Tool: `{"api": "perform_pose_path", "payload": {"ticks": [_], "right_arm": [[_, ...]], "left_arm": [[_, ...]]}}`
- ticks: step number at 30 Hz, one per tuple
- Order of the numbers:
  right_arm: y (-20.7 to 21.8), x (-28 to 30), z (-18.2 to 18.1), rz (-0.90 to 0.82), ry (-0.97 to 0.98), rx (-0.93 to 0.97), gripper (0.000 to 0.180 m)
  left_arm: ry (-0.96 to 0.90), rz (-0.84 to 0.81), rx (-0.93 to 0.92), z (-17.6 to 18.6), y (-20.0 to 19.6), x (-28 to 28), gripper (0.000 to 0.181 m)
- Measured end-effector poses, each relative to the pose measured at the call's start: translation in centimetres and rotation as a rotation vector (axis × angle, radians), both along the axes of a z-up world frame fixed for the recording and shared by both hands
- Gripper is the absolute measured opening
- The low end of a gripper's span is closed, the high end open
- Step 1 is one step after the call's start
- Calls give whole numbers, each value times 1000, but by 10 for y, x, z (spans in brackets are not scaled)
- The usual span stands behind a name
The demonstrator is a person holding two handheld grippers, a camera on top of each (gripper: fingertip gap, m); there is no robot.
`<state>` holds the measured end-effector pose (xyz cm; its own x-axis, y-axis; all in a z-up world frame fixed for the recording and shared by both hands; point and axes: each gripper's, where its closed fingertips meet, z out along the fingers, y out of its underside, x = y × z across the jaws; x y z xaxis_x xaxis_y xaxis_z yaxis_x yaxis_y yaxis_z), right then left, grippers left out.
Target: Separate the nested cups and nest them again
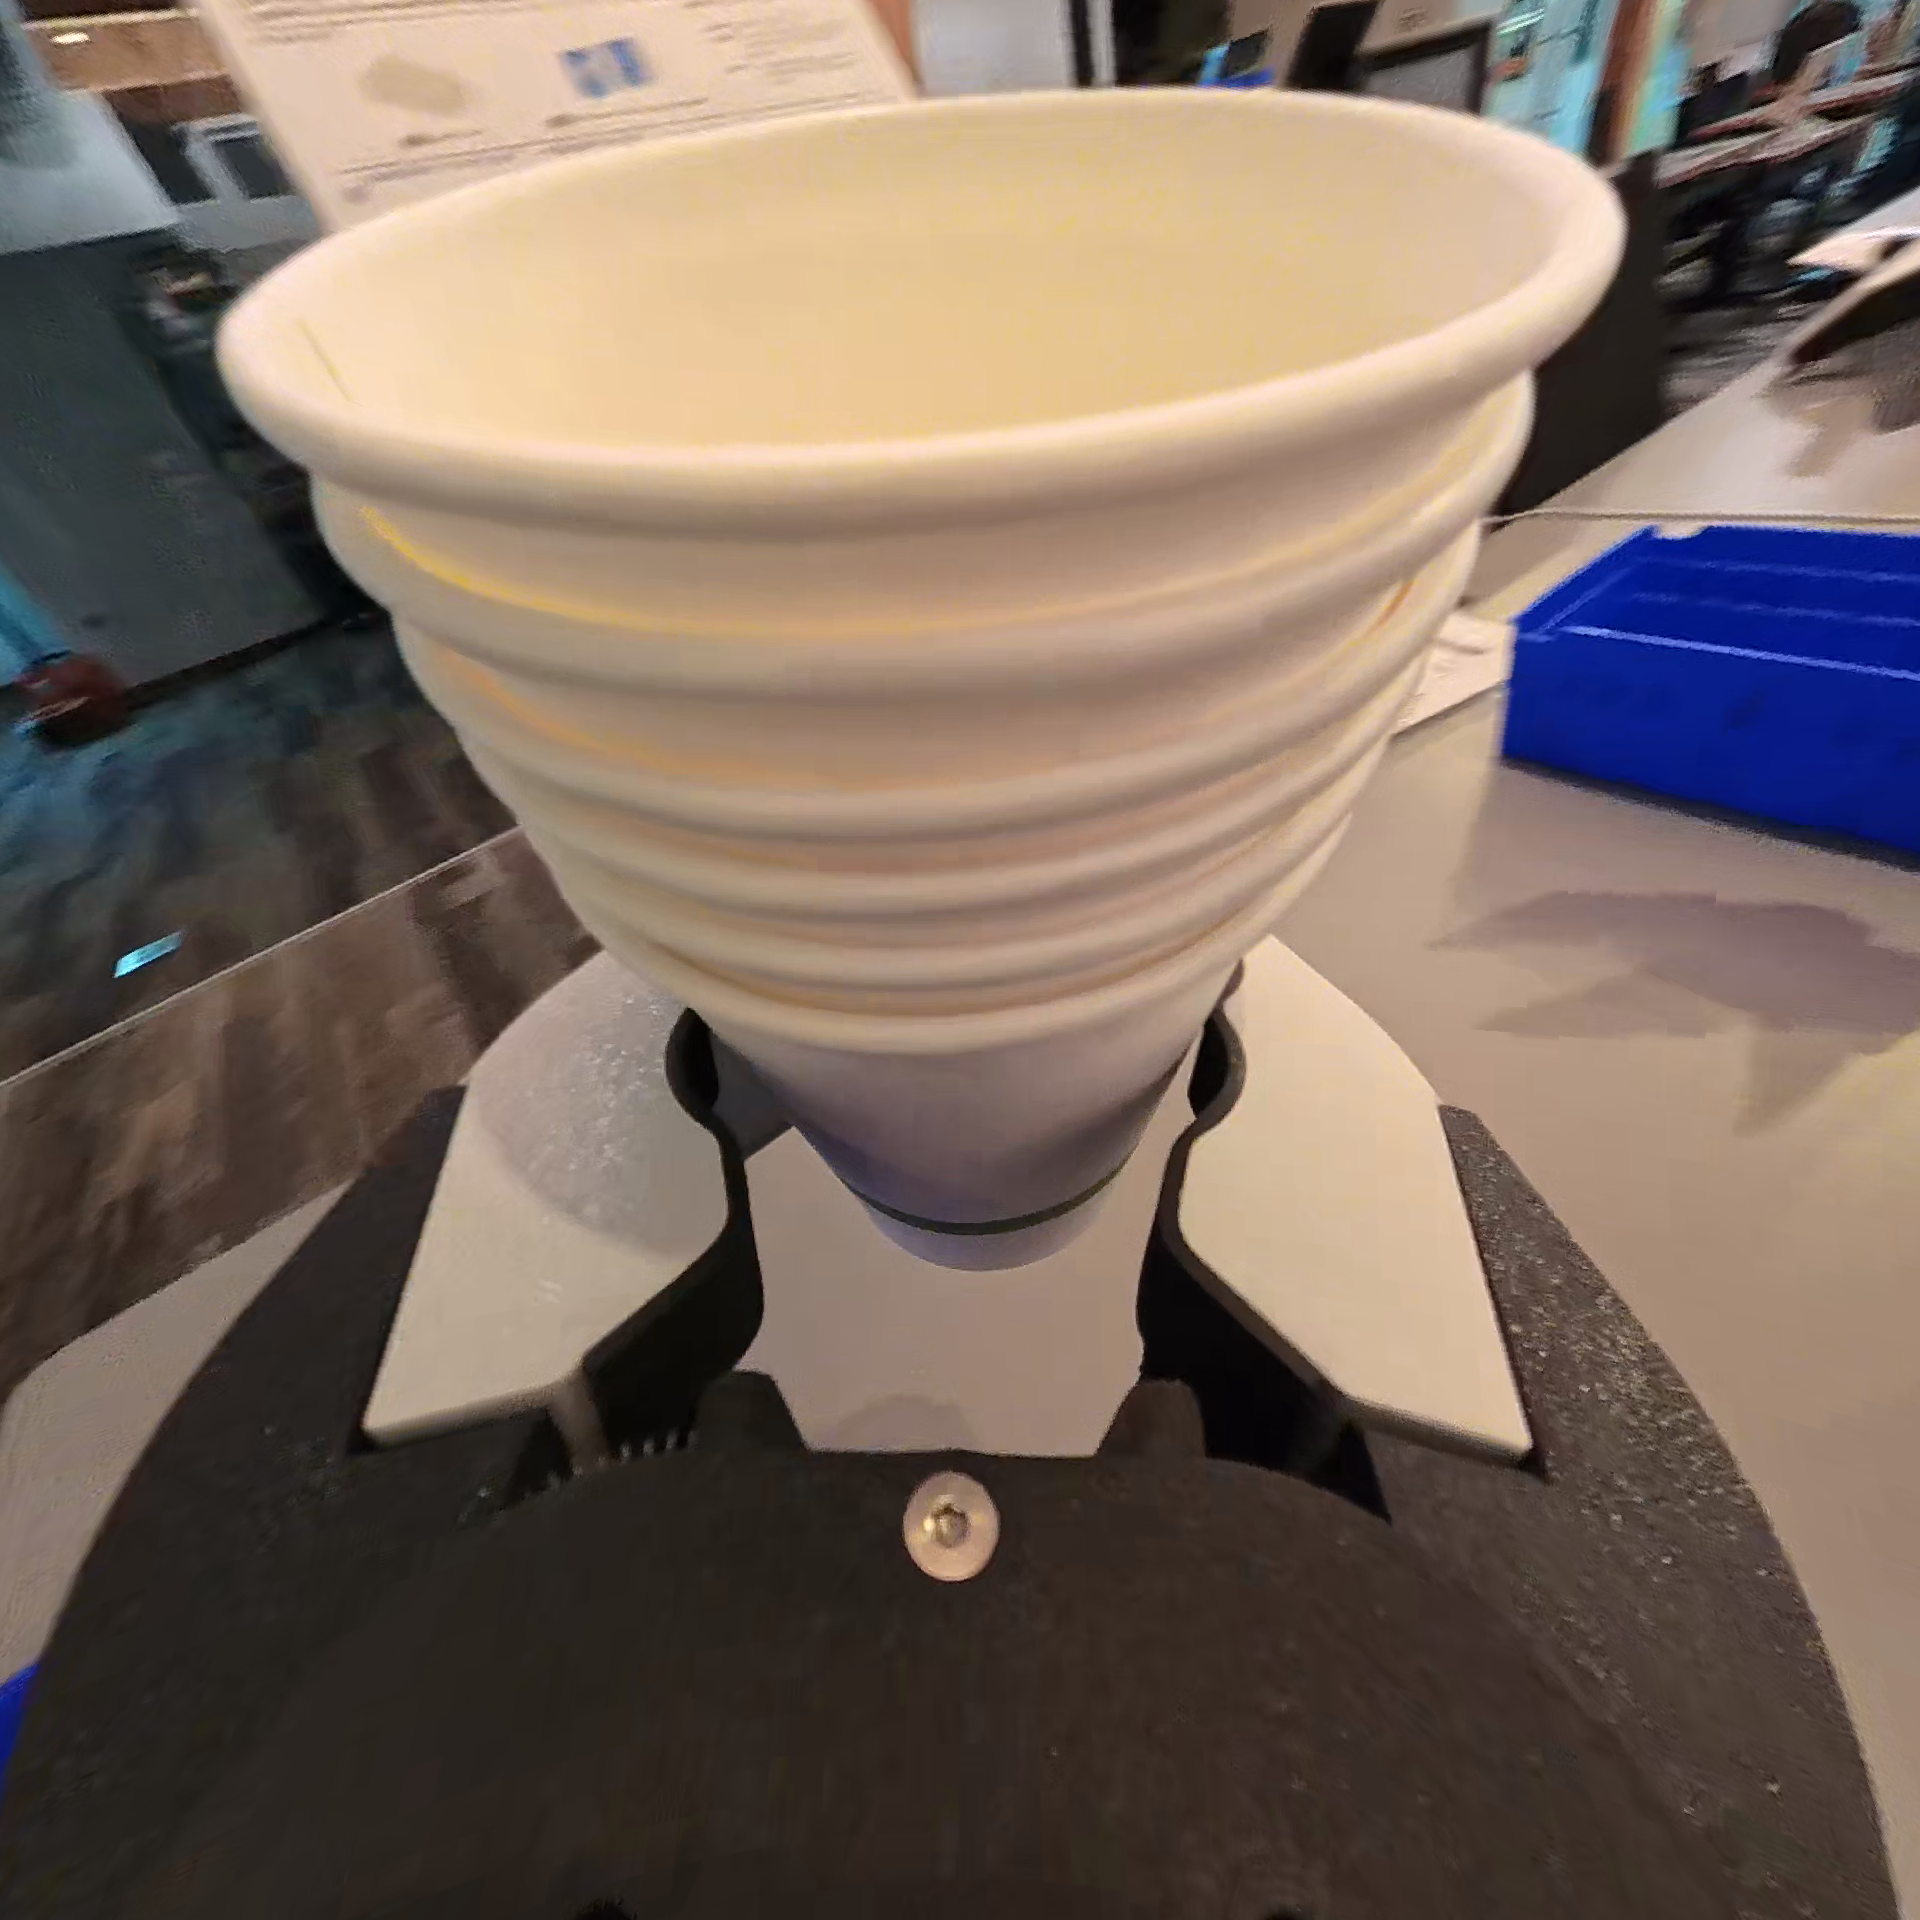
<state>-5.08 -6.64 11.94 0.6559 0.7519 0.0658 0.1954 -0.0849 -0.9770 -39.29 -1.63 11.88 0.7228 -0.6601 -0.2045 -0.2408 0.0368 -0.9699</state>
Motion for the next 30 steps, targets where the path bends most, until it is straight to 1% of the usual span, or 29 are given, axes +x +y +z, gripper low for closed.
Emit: {"api": "perform_pose_path", "payload": {"ticks": [5, 8, 10, 12, 13, 16, 19, 22, 24, 27, 30], "right_arm": [[15, -24, 16, 53, -20, -1, 49], [22, -33, 20, 73, -2, 0, 49], [21, -38, 14, 105, 37, 8, 49], [23, -41, 4, 131, 70, 20, 41], [28, -39, -4, 125, 59, -13, 42], [36, -29, -26, 88, 3, -89, 44], [40, -23, -35, 77, -23, -113, 44], [44, -21, -39, 59, -30, -116, 43], [45, -23, -40, 62, -28, -112, 43], [41, -33, -41, 85, -22, -121, 42], [29, -48, -33, 107, -43, -104, 42]], "left_arm": [[19, -179, 0, -2, -8, 80, 90], [-10, -268, 3, -1, -9, 118, 91], [-46, -330, -5, 1, -11, 139, 90], [-47, -369, -5, -1, -11, 155, 90], [-39, -384, -5, -3, -11, 160, 90], [-9, -420, -16, -14, -12, 171, 90], [-4, -465, -36, -26, -17, 174, 90], [26, -486, -47, -33, -17, 172, 90], [9, -483, -54, -35, -15, 170, 90], [-36, -499, -106, -41, -12, 167, 90], [-24, -465, -131, -51, -2, 164, 90]]}}
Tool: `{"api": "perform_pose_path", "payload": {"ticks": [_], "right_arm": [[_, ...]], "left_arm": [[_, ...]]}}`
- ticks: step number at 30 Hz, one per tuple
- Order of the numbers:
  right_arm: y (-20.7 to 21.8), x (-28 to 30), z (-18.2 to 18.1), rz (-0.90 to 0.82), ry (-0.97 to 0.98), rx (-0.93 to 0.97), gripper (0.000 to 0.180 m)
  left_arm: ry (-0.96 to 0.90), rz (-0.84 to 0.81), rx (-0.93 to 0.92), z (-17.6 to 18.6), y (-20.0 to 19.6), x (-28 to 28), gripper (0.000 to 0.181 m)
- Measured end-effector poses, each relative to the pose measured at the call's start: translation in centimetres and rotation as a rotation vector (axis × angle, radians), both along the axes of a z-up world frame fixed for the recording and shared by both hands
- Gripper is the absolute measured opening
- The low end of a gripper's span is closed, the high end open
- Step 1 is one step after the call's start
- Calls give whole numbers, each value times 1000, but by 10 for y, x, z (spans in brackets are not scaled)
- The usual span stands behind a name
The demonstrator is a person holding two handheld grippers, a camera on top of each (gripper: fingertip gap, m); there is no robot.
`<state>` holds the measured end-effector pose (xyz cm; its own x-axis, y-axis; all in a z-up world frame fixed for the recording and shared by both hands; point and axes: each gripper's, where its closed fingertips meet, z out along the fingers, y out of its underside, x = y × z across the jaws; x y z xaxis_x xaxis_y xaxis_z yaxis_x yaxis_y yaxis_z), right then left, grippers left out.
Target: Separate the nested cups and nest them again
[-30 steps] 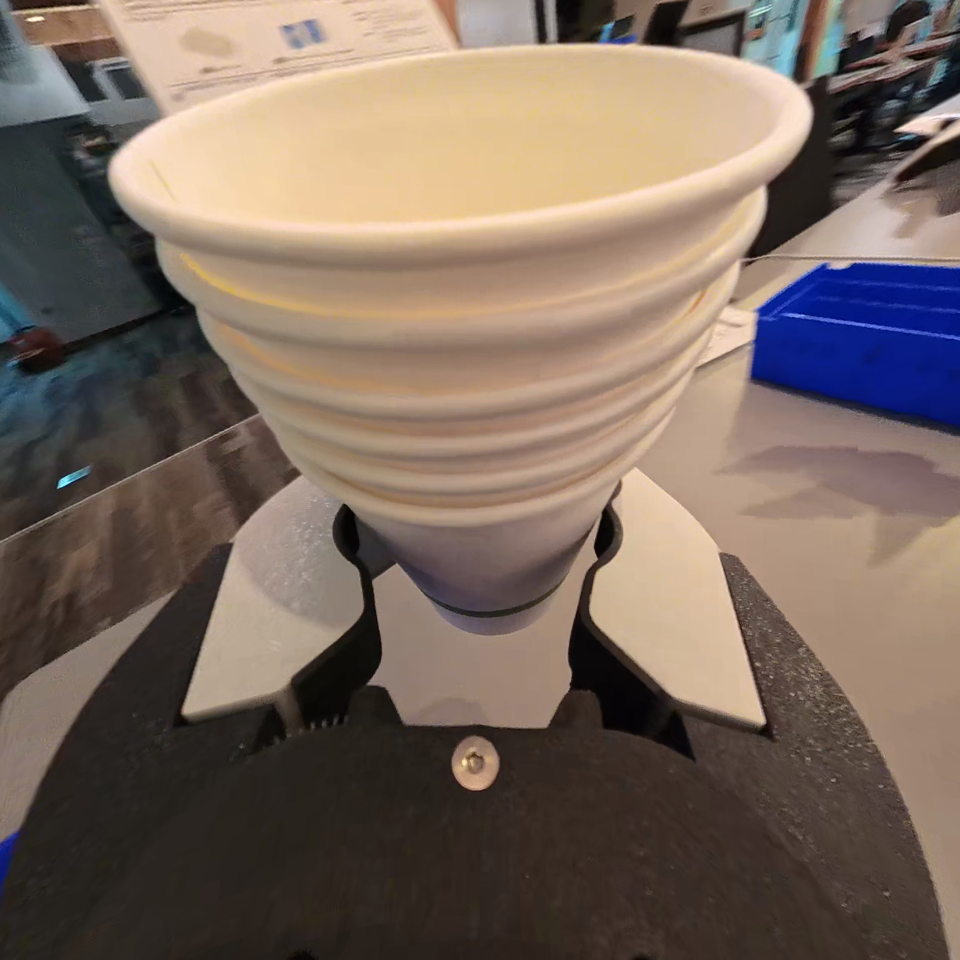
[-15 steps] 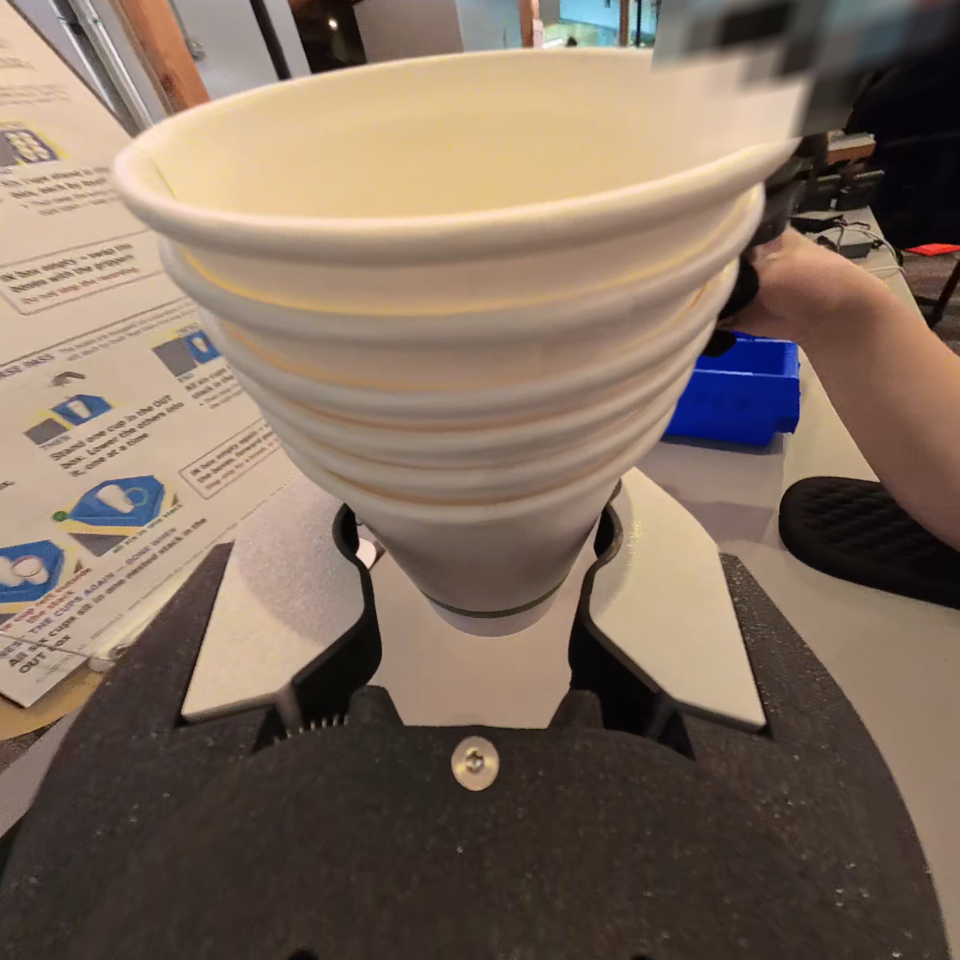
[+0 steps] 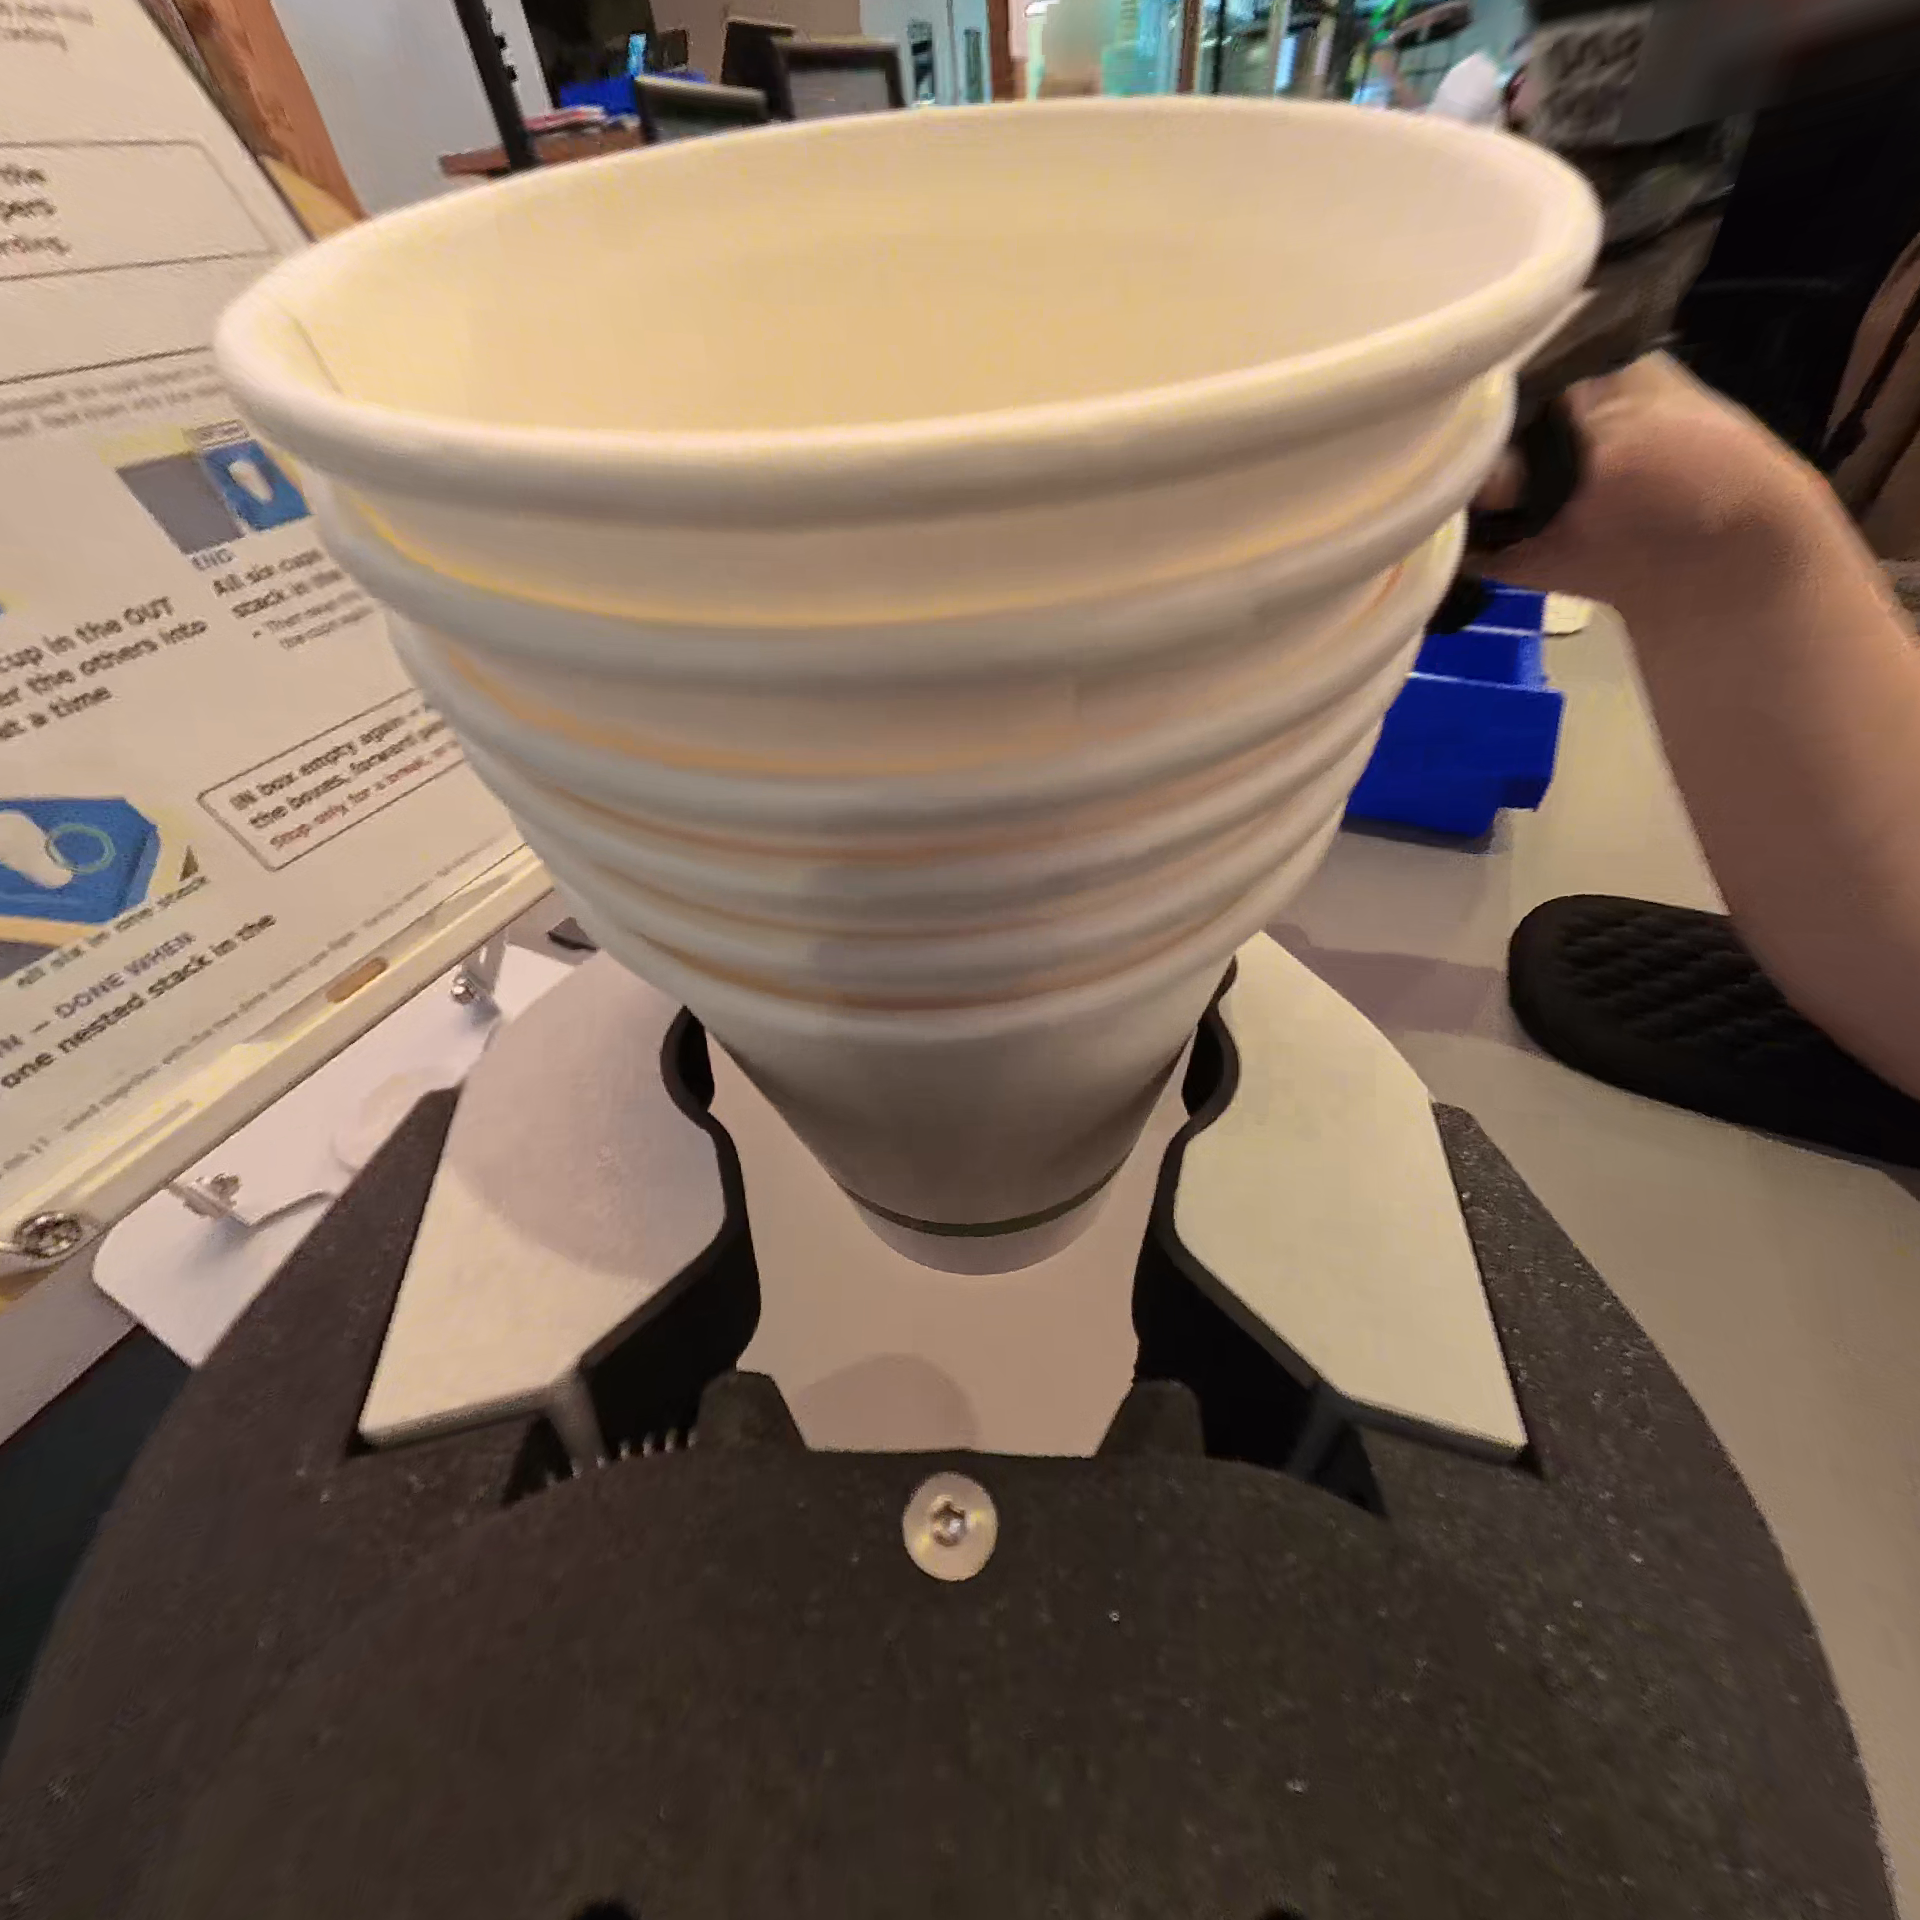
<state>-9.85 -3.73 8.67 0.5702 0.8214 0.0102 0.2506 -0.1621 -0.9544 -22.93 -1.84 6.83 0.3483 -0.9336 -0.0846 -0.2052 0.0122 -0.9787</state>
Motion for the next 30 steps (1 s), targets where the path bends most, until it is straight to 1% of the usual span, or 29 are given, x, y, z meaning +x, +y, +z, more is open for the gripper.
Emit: {"api": "perform_pose_path", "payload": {"ticks": [3, 6, 9, 11, 13, 17, 21, 25, 28, 30], "right_arm": [[-17, -25, 15, 52, -41, 34, 41], [-35, -57, 25, 174, -113, 38, 36], [-48, -83, 33, 267, -254, 37, 33], [-56, -97, 42, 324, -357, 70, 32], [-63, -110, 50, 385, -449, 100, 25], [-54, -124, 60, 387, -586, 98, 24], [-41, -130, 59, 394, -676, 67, 25], [-33, -140, 55, 415, -722, 40, 25], [-29, -145, 45, 428, -764, 11, 25], [-24, -146, 38, 429, -797, -3, 22]], "left_arm": [[19, 13, -7, -7, 7, 1, 90], [17, -11, -48, -16, 7, 4, 90], [13, -15, -66, -24, 10, 7, 90], [19, -2, -65, -27, 14, 8, 90], [26, 8, -65, -29, 16, 8, 90], [45, 20, -64, -33, 17, 8, 90], [74, 28, -47, -34, 18, 8, 90], [112, 37, -25, -39, 18, 9, 90], [113, 29, -27, -40, 16, 11, 90], [116, 26, -23, -40, 16, 11, 90]]}}
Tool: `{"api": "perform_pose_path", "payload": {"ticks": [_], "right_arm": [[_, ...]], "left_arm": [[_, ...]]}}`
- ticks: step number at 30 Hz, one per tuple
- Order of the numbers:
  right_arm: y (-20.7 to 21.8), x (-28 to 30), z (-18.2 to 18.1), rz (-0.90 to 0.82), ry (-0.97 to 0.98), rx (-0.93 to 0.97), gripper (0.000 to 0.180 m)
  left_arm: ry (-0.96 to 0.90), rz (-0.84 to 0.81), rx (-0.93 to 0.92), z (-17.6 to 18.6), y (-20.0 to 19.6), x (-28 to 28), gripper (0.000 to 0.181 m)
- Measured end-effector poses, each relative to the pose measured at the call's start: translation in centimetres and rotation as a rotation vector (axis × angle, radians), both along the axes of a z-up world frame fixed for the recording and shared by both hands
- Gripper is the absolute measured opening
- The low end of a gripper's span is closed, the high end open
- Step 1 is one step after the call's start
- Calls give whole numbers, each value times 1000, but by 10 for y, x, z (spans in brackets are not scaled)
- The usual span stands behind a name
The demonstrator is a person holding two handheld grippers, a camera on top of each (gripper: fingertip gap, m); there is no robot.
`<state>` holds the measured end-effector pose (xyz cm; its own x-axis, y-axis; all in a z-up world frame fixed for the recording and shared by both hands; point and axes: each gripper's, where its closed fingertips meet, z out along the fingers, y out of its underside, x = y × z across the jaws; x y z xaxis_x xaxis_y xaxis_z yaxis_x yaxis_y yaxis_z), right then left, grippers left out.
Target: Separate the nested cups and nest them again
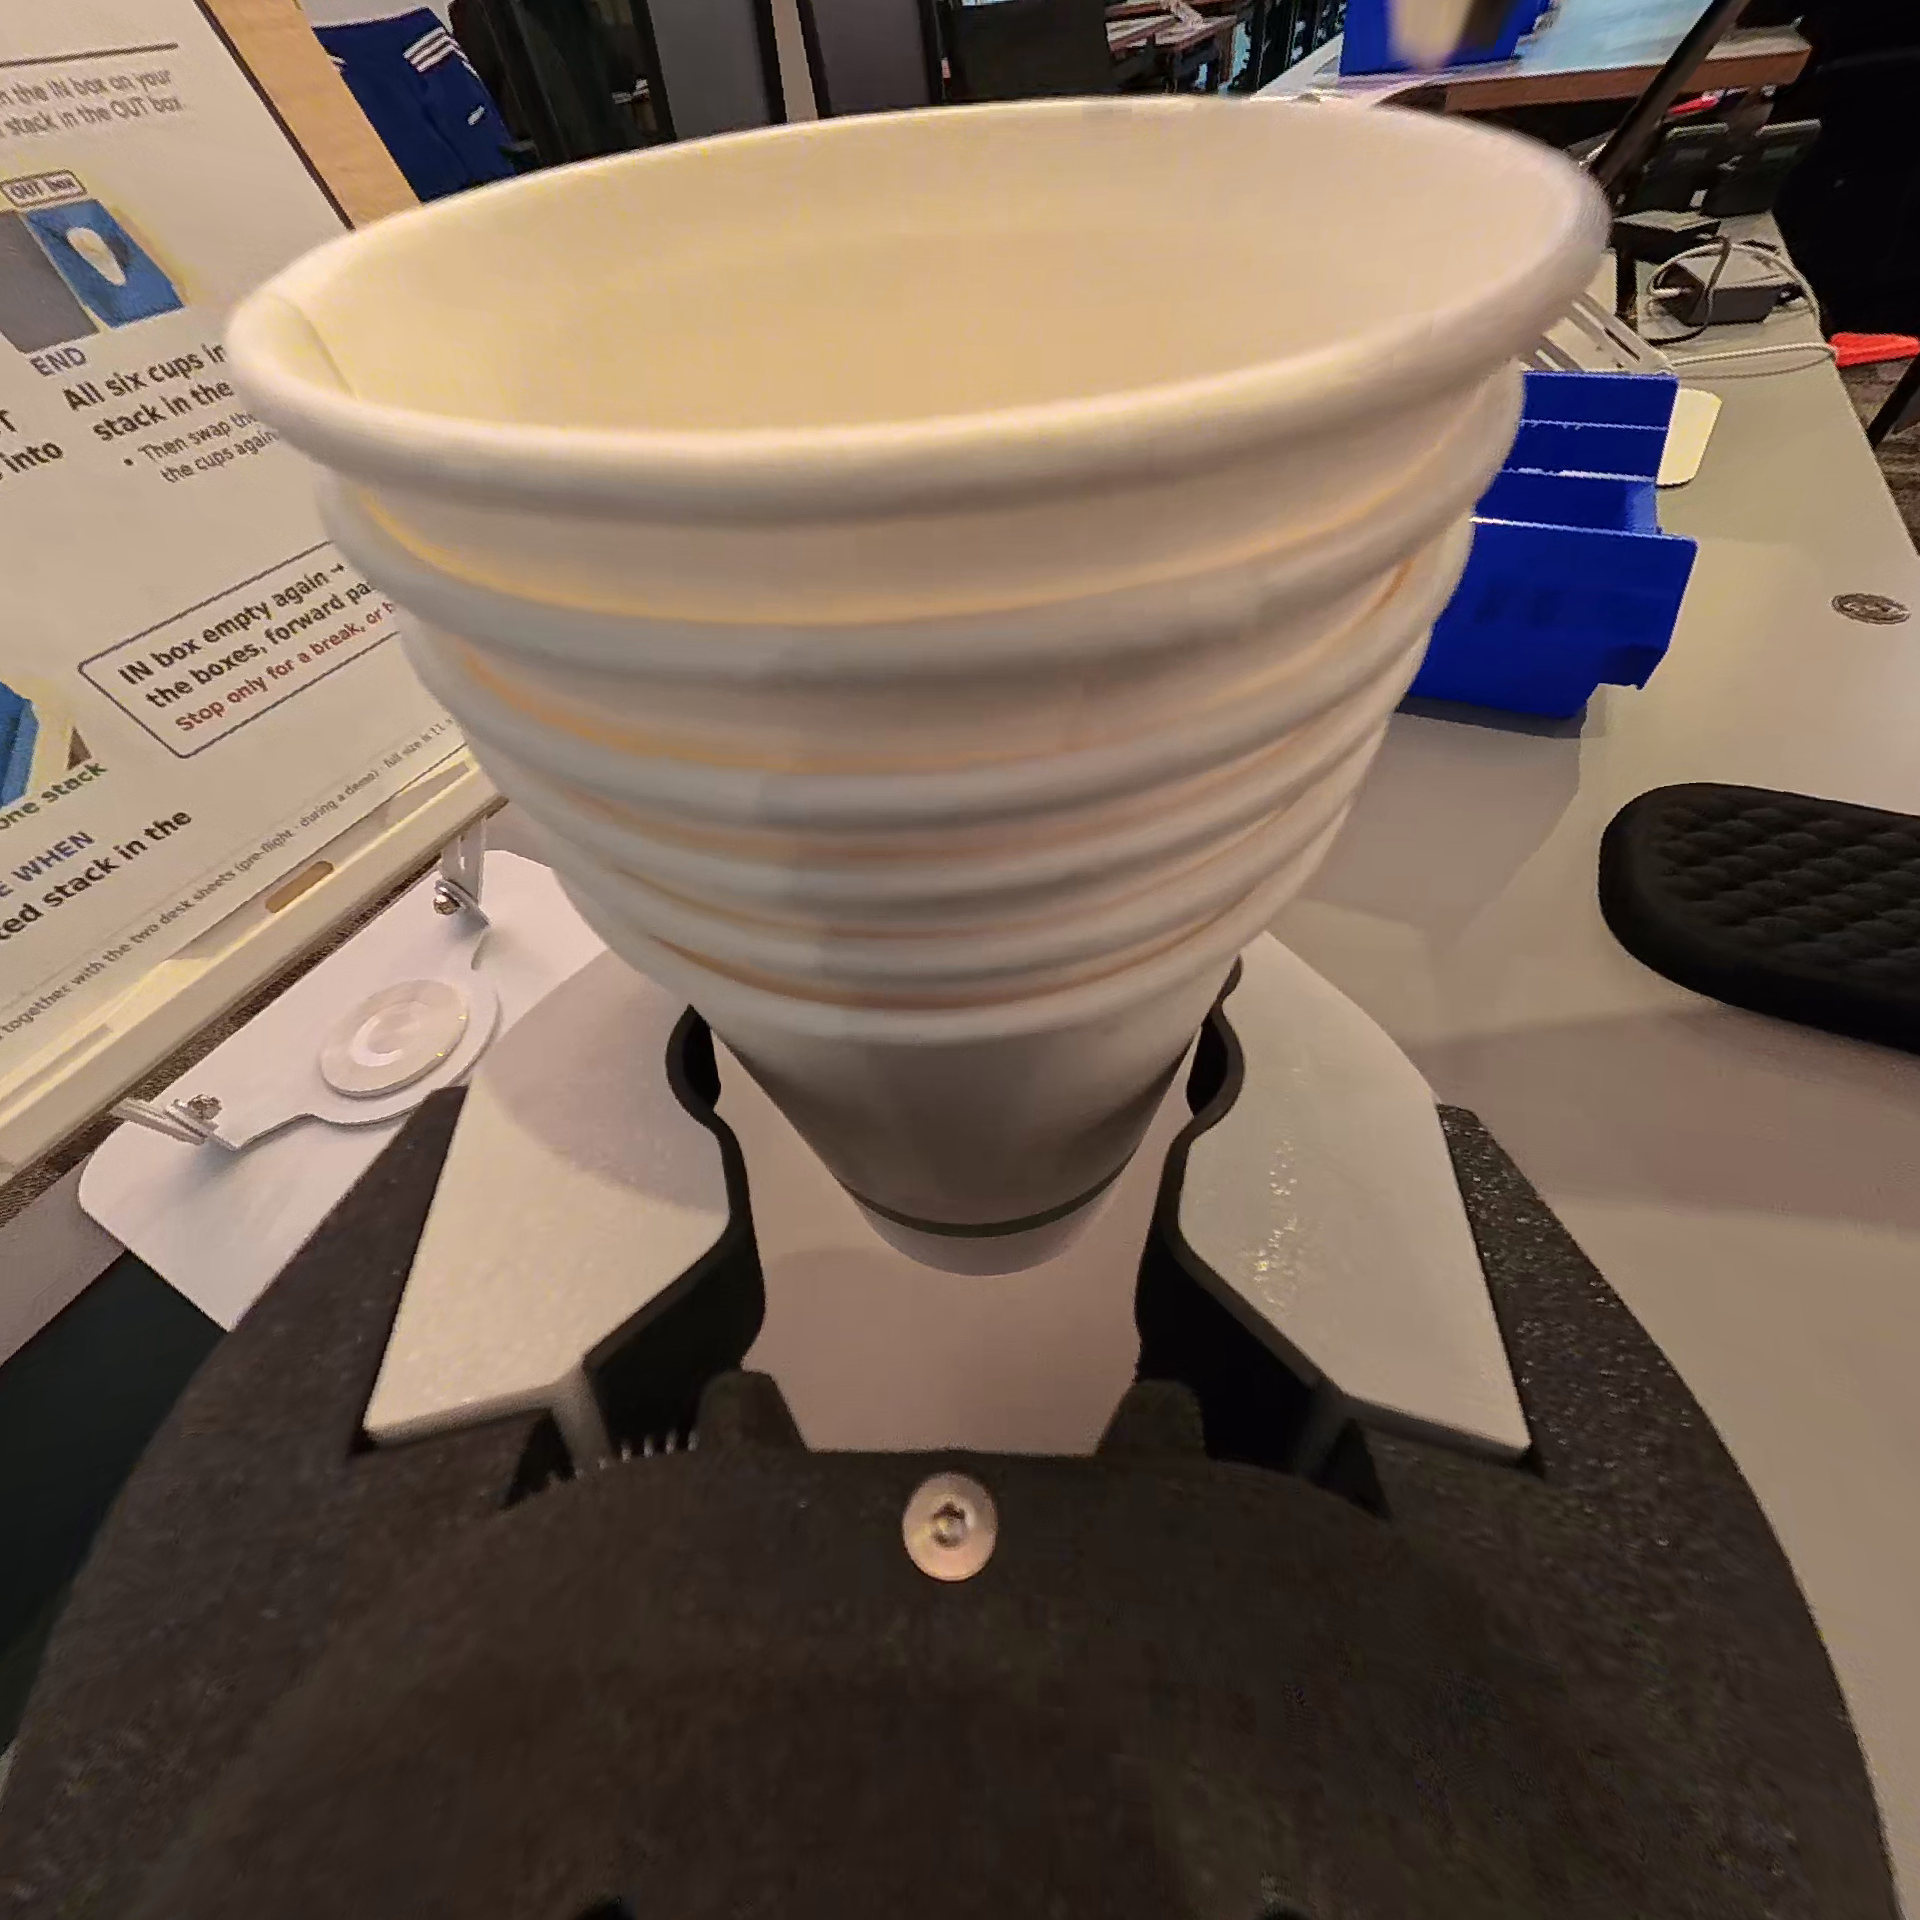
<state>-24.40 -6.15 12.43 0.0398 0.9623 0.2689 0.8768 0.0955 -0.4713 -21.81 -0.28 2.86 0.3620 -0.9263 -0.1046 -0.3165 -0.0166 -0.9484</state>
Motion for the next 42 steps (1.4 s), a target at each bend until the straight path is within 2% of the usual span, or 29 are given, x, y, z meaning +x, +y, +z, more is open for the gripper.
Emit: {"api": "perform_pose_path", "payload": {"ticks": [6, 20, 42], "right_arm": [[0, -1, -11, -2, -20, -93, 9], [-4, 3, -9, -25, 28, -203, 3], [-3, 6, -15, -18, 18, -165, 3]], "left_arm": [[-1, -5, 10, 4, -3, 0, 90], [29, -8, 28, 1, -5, 3, 90], [29, -15, -5, -4, -8, 6, 90]]}}
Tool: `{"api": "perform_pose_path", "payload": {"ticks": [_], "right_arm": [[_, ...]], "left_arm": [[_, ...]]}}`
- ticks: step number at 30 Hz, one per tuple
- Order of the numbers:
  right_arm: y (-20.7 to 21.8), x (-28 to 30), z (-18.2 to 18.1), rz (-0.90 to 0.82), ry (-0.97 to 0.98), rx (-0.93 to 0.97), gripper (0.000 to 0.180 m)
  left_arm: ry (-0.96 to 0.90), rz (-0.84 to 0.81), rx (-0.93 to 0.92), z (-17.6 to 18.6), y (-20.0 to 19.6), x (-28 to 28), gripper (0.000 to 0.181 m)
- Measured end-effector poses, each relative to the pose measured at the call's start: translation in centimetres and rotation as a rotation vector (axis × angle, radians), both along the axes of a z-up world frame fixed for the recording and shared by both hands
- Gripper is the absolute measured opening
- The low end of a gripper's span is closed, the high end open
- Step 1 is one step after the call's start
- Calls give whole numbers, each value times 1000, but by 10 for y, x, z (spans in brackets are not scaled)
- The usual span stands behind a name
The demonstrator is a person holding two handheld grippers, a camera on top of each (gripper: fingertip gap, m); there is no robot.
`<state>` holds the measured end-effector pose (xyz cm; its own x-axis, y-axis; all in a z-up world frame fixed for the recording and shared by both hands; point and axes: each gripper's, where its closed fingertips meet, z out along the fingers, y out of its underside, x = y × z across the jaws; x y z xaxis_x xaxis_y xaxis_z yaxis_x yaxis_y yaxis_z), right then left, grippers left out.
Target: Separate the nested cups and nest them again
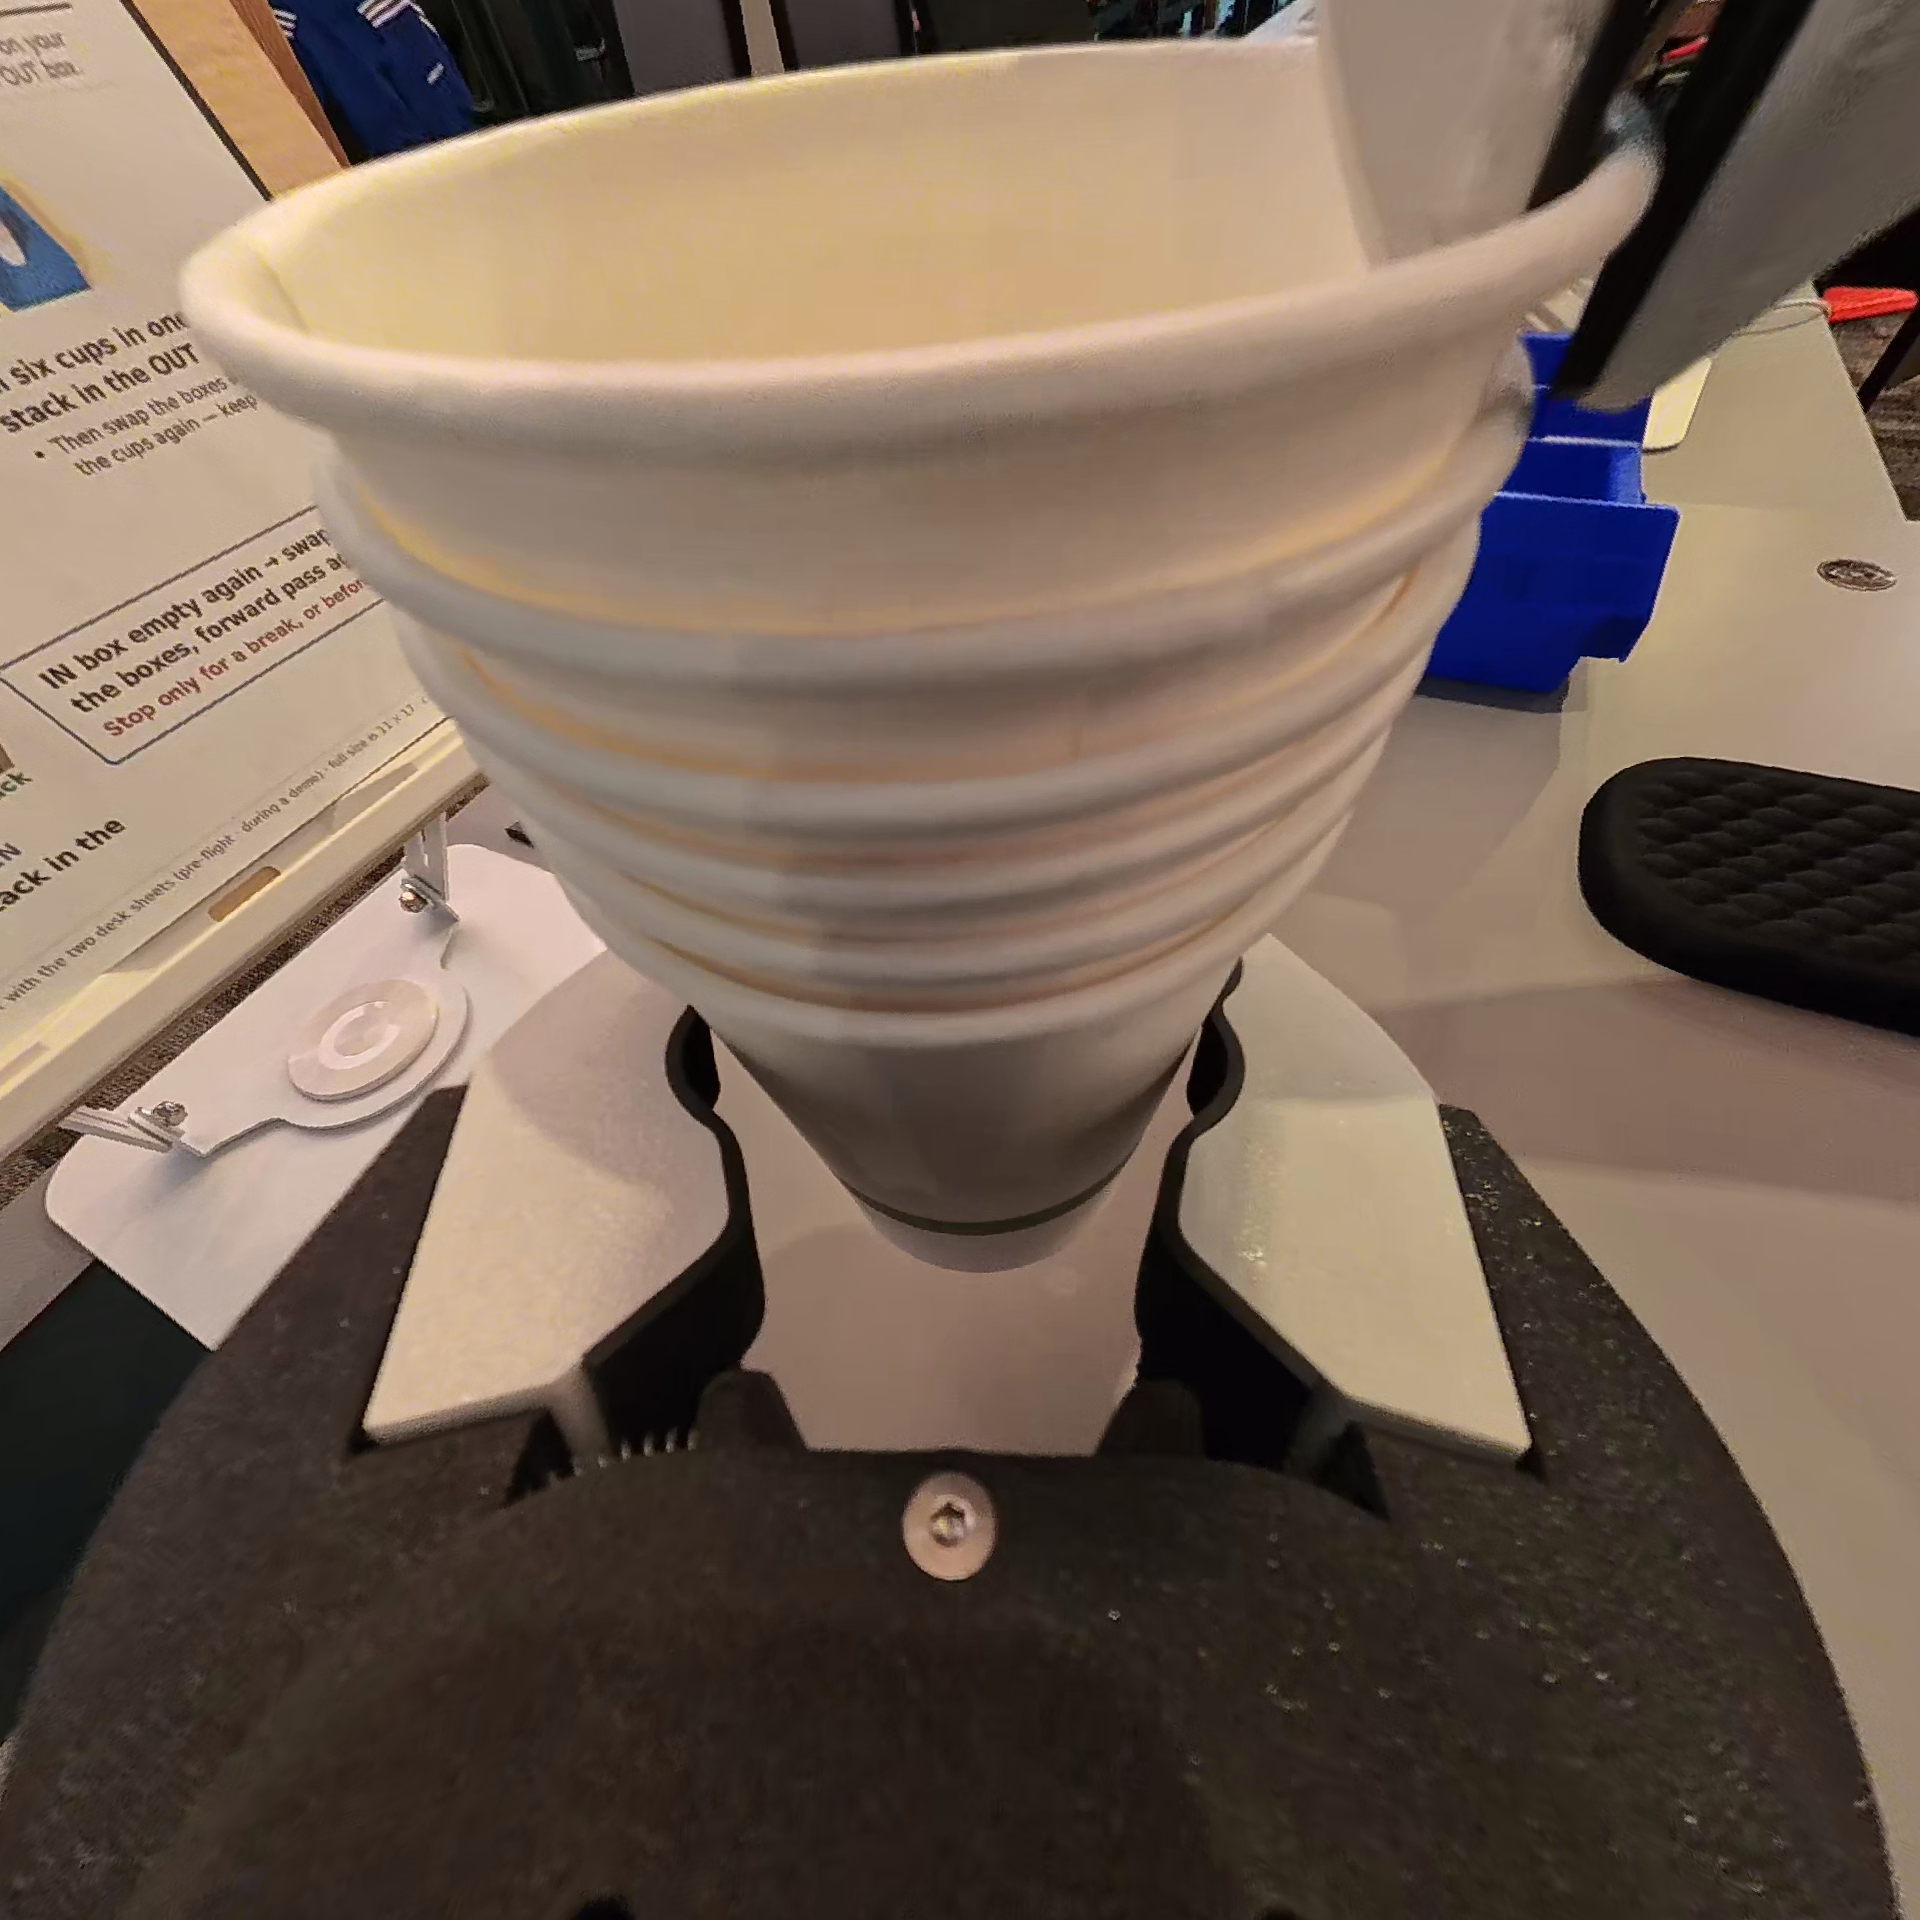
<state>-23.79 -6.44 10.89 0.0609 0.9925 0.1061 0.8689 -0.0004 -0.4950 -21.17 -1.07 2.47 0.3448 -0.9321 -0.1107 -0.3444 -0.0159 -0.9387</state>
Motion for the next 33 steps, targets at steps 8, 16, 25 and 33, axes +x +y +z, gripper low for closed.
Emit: {"api": "perform_pose_path", "payload": {"ticks": [8, 16, 25, 33], "right_arm": [[-1, -5, -2, -2, -5, -15, 3], [3, -3, 10, -26, 43, 20, 3], [3, 7, 53, -55, 71, 134, 2], [-7, 20, 84, -87, 69, 203, 2]], "left_arm": [[10, 5, 14, 1, 0, -1, 90], [5, 15, -10, -1, 3, -2, 90], [-17, -9, -26, -2, -5, 8, 90], [-31, -43, -24, -1, -16, 18, 90]]}}
